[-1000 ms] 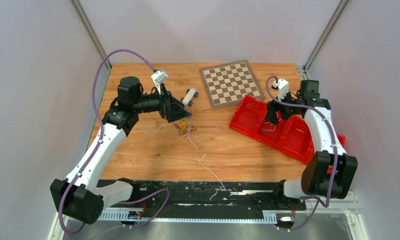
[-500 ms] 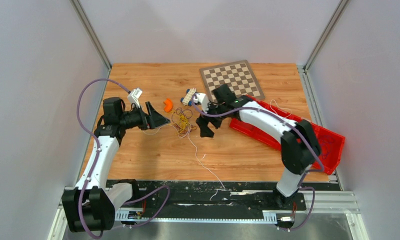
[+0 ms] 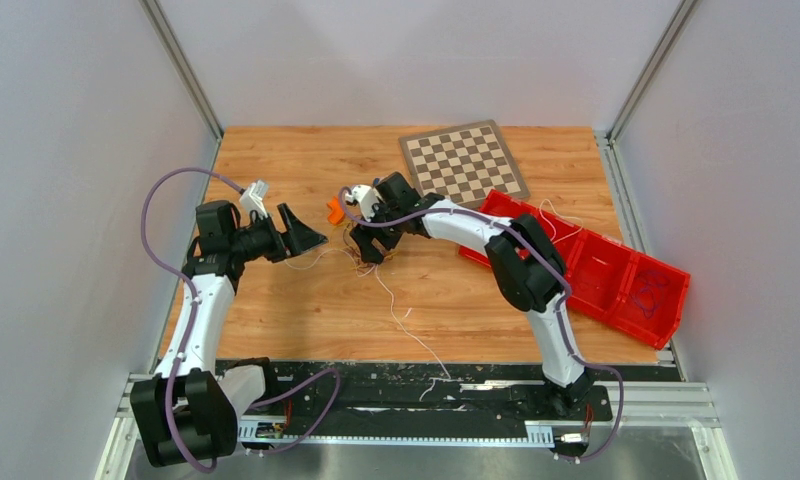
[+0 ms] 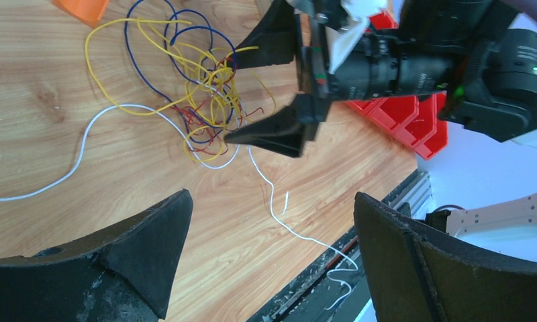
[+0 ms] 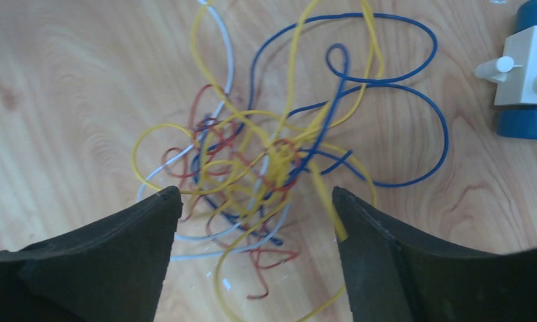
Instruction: Untangle the cables
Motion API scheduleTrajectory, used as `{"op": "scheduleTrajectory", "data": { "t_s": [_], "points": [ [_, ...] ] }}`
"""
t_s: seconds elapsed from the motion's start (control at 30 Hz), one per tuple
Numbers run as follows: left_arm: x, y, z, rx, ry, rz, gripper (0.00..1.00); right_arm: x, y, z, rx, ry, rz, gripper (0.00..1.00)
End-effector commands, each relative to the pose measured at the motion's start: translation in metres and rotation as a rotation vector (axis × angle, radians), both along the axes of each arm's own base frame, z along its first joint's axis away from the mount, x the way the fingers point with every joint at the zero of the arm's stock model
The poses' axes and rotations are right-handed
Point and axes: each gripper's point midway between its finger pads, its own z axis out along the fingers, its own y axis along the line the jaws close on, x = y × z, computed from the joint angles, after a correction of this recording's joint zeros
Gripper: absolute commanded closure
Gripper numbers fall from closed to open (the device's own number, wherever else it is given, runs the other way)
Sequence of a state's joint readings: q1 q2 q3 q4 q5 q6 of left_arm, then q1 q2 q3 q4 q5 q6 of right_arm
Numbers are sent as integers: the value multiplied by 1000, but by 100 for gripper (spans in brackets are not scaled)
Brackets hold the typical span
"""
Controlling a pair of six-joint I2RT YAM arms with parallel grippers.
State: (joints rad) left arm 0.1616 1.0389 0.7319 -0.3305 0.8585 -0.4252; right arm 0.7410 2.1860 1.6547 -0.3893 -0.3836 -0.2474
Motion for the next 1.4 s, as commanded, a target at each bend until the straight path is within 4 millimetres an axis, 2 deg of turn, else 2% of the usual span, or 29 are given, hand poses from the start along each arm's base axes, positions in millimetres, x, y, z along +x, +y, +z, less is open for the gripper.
{"op": "scheduleTrajectory", "data": {
  "t_s": [0.0, 0.07, 0.13, 0.17, 0.2, 0.23, 0.27, 0.3, 0.33, 0.4, 0.5, 0.57, 0.67, 0.77, 0.9, 1.07, 1.23, 1.37],
  "points": [
    [3, 2, 10, 9, -50, -8, 6, 25, 14, -3, 23, -61, -49, 33],
    [-1, -1, 15, 21, -89, -59, 11, 11, 15, -4, 45, -21, 0, 58],
    [-9, -6, 20, 51, -154, -155, 20, -2, 14, 11, 96, 21, 39, 87],
    [-12, -8, 29, 98, -249, -231, 25, -3, 14, 23, 116, 23, 29, 98],
    [-23, -10, 26, 108, -242, -275, 28, -4, 13, 39, 147, 30, 26, 100],
    [-27, -11, 35, 186, -378, -360, 33, -5, 12, 57, 190, 47, 18, 100],
    [-42, -15, 31, 202, -371, -417, 34, -6, 11, 78, 241, 71, 13, 100],
    [-45, -15, 37, 296, -500, -484, 38, -9, 9, 99, 293, 102, 4, 100],
    [-58, -20, 37, 316, -514, -538, 39, -10, 7, 117, 332, 126, -10, 100],
    [-69, -26, 40, 399, -634, -619, 44, -14, 3, 149, 398, 180, -51, 100],
    [-80, -36, 52, 511, -826, -680, 53, -25, 1, 179, 464, 247, -85, 100],
    [-89, -53, 59, 555, -956, -736, 59, -29, 1, 195, 500, 273, -114, 100],
    [-84, -67, 73, 622, -1099, -732, 64, -33, 2, 209, 536, 289, -158, 100],
    [-74, -77, 84, 675, -1171, -707, 62, -38, 3, 216, 542, 247, -183, 100],
    [-62, -85, 85, 703, -1187, -701, 62, -45, 8, 222, 552, 243, -199, 100],
    [-46, -89, 76, 729, -1169, -685, 62, -53, 12, 230, 562, 213, -195, 100],
    [-46, -93, 61, 718, -1130, -721, 61, -58, 13, 233, 567, 202, -181, 100],
    [-37, -91, 54, 728, -1082, -692, 58, -62, 14, 233, 569, 210, -171, 100]
  ]
}}
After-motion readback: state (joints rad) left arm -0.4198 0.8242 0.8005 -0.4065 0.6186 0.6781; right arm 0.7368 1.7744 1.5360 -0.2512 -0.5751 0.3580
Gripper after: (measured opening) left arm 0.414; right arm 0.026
